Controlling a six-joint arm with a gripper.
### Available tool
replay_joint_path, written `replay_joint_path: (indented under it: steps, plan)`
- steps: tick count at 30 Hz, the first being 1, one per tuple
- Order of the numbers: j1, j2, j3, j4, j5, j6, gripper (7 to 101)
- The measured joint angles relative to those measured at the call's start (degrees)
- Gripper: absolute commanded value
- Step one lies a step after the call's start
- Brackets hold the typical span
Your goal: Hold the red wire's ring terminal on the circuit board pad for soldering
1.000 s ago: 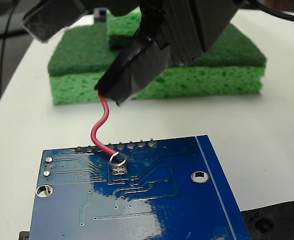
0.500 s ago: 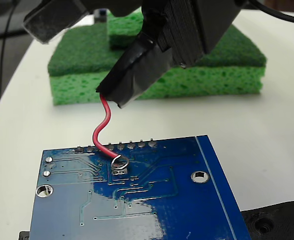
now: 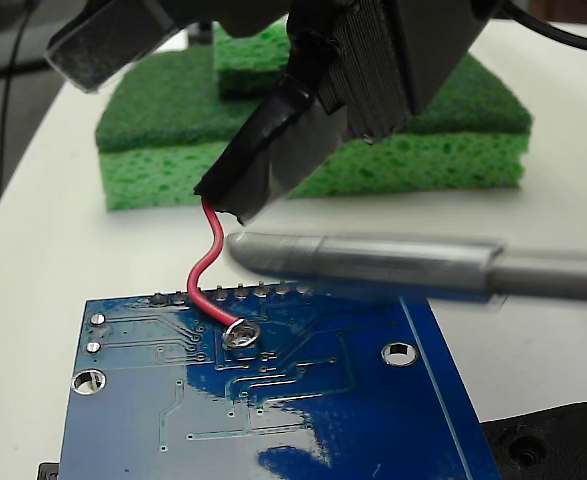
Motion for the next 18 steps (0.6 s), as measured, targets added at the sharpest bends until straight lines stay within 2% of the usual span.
replay_joint_path:
  steps: [18]
  plan:
    - [0.0,0.0,-0.1,0.4,0.0,0.3,100.3]
